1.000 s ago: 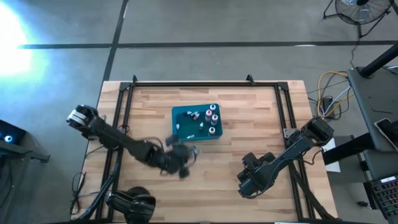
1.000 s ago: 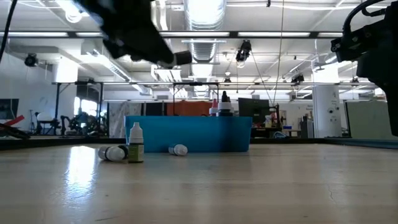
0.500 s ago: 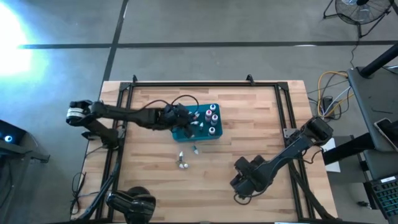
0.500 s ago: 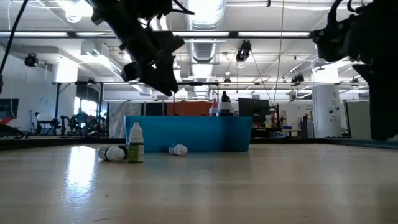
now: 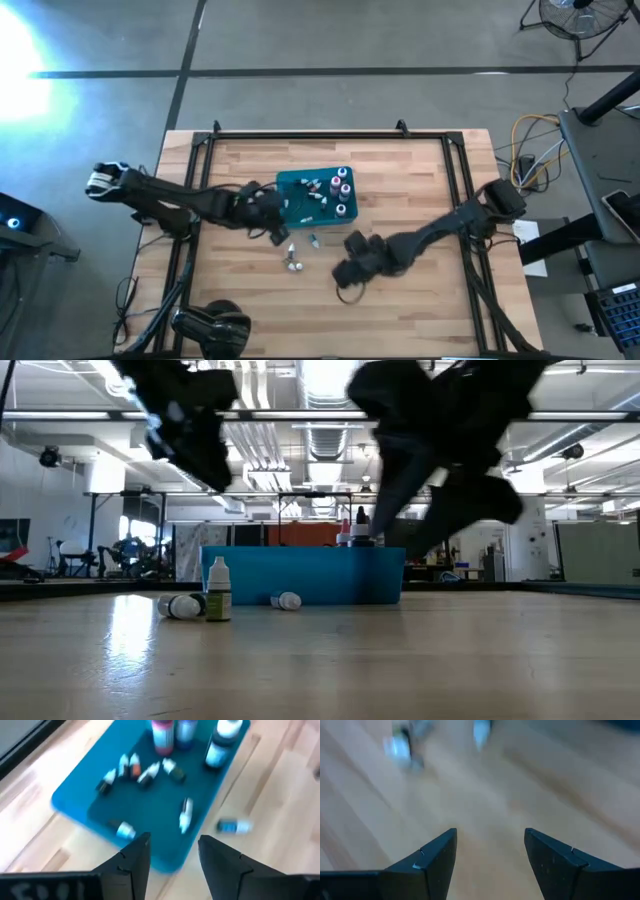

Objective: Pick & Place food coloring
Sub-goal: Put the small sky blue food coloring bottle into the blue bin

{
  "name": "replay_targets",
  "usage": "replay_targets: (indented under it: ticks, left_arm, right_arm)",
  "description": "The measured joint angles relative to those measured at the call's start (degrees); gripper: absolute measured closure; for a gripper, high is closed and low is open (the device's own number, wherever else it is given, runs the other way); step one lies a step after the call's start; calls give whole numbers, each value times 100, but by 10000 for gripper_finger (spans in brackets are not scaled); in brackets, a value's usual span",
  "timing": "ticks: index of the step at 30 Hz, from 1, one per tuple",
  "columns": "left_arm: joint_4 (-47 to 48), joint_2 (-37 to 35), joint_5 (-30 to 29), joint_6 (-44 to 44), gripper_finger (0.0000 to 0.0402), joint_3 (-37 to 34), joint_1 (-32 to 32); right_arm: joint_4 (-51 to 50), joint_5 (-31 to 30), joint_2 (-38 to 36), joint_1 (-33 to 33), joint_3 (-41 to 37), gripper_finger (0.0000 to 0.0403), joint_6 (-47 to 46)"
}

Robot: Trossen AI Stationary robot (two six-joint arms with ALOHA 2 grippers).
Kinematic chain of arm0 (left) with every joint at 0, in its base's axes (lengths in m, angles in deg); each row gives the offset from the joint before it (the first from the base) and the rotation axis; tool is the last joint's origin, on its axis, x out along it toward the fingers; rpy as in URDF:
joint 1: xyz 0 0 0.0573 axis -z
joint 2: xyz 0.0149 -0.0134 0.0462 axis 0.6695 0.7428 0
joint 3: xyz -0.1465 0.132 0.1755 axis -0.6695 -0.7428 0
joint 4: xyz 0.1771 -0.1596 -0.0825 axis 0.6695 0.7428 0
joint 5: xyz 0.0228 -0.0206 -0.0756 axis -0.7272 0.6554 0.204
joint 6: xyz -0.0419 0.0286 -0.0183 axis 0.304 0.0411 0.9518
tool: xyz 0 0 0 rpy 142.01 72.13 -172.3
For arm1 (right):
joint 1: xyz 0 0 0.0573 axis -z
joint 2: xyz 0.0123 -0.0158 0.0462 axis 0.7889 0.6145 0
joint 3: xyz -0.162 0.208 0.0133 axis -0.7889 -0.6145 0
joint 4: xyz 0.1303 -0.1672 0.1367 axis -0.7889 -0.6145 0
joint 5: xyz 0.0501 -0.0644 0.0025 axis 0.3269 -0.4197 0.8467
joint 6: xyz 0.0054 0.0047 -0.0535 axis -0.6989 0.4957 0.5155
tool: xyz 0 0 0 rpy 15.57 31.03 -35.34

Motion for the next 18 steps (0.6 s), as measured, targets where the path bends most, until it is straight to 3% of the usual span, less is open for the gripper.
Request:
replay_targets:
  ticks: [8, 13, 18]
  left_arm:
    - [302, -1105, 274, 291, 259, -1089, 196]
    - [202, -1879, 279, -98, 259, -1702, 145]
    - [212, -2518, 538, -385, 259, -2021, 111]
  right_arm:
    - [223, 339, 86, 992, 230, 177, -385]
    - [75, 611, 741, 1108, 1229, 179, -173]
    - [-1755, 915, 1625, 1083, 2716, 182, -188]
